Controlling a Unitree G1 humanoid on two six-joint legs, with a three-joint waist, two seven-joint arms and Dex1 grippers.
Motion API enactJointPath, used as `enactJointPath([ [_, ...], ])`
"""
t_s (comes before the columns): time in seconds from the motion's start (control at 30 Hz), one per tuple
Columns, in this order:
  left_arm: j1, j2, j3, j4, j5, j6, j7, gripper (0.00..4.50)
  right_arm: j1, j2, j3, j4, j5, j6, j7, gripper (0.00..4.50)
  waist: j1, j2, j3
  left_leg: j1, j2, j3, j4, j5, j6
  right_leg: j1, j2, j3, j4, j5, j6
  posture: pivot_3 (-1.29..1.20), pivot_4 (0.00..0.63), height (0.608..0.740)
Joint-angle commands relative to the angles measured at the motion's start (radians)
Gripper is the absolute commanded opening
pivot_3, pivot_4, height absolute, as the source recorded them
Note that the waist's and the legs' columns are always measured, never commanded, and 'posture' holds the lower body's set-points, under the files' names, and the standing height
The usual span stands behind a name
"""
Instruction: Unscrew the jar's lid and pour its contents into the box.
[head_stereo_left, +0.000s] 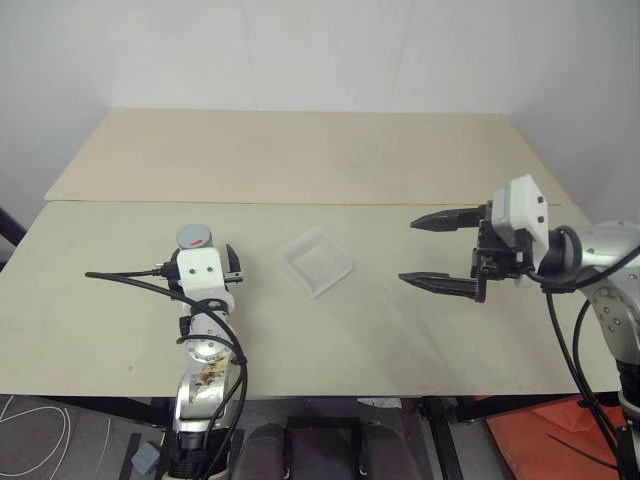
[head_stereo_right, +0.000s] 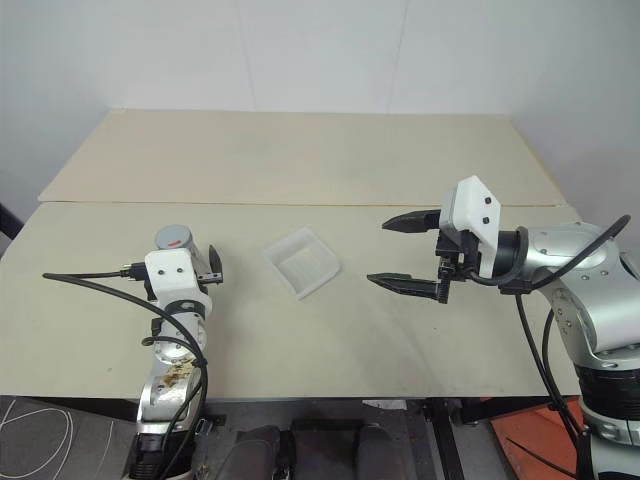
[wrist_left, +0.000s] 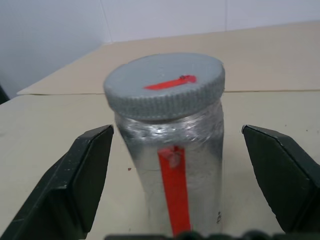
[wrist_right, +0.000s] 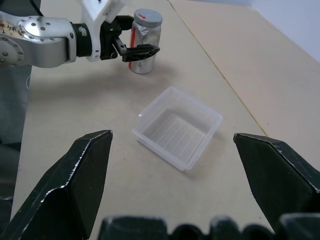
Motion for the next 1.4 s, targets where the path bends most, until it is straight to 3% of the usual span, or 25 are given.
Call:
enactJointPath([
  [0.03,-0.041,-0.007,0.021,0.026,-0.002,-0.043,0.023,4.47,-0.007,-0.019,-0.048,-0.034,0.029,0.008,-0.008,4.50,0.000,0.000,0.000,0.000,0.000,0.000,0.000,0.000,0.000,0.000,0.000,0.000,0.000,0.000,0.000,0.00,0.150,0.740],
  [0.2,-0.060,-0.009,0.026,0.065,-0.012,-0.064,0.017,4.47,-0.006,-0.026,-0.051,-0.035,0.037,0.009,-0.012,4.50,0.000,0.000,0.000,0.000,0.000,0.000,0.000,0.000,0.000,0.000,0.000,0.000,0.000,0.000,0.000,0.00,0.150,0.740],
  [0.3,-0.060,-0.013,0.030,0.074,-0.024,-0.062,0.008,3.87,-0.006,-0.031,-0.055,-0.040,0.045,0.013,-0.018,4.50,0.000,0.000,0.000,0.000,0.000,0.000,0.000,0.000,0.000,0.000,0.000,0.000,0.000,0.000,0.000,0.00,0.150,0.740],
  [0.53,-0.068,0.000,0.029,0.088,-0.022,-0.076,0.002,1.93,0.001,-0.030,-0.062,-0.048,0.055,0.017,-0.034,4.50,-0.001,0.000,0.000,0.000,0.000,0.000,0.000,0.000,0.000,0.000,0.000,0.000,0.000,0.000,0.000,0.00,0.150,0.740],
  [0.63,-0.064,0.013,0.021,0.064,-0.053,-0.074,-0.051,1.93,0.002,-0.022,-0.062,-0.055,0.061,0.021,-0.045,4.50,-0.001,0.000,0.000,0.000,0.000,0.000,0.000,0.000,0.000,0.000,0.000,0.000,0.000,0.000,0.000,0.00,0.150,0.740],
  [0.77,-0.056,0.106,0.023,-0.065,-0.220,0.011,-0.293,1.93,-0.025,0.006,-0.067,-0.083,0.114,0.053,-0.075,4.50,-0.001,0.000,0.000,-0.001,0.000,0.000,0.000,0.000,0.000,0.000,0.000,0.000,0.000,0.000,0.000,0.00,0.150,0.740],
  [0.93,-0.095,0.383,0.100,-0.155,-0.549,0.216,-0.702,1.93,-0.104,0.081,-0.010,-0.084,0.140,0.075,-0.131,4.50,-0.012,0.000,0.000,0.000,0.001,0.000,0.000,0.000,0.000,-0.001,0.001,0.000,0.001,0.000,0.000,0.00,0.150,0.740],
  [1.1,-0.226,0.635,0.117,-0.050,-0.778,0.302,-1.106,1.93,-0.262,0.240,0.110,-0.038,0.102,0.125,-0.246,4.50,-0.024,0.000,0.000,0.000,0.001,0.000,0.000,0.001,-0.001,-0.002,0.002,0.000,0.001,0.000,0.000,0.00,0.150,0.740],
  [1.23,-0.359,0.720,0.064,0.074,-0.819,0.276,-1.328,1.93,-0.374,0.353,0.189,0.012,0.066,0.188,-0.342,4.50,-0.023,0.000,0.000,-0.001,0.000,0.001,0.000,0.001,-0.002,-0.003,0.003,-0.001,0.002,0.000,0.000,0.00,0.150,0.740],
  [1.4,-0.502,0.719,0.007,0.208,-0.786,0.210,-1.464,1.93,-0.468,0.437,0.231,0.043,0.070,0.278,-0.397,4.50,-0.019,0.000,0.000,-0.006,-0.001,0.001,0.000,0.001,-0.001,-0.007,0.002,-0.002,0.002,0.000,0.000,0.00,0.150,0.740],
])
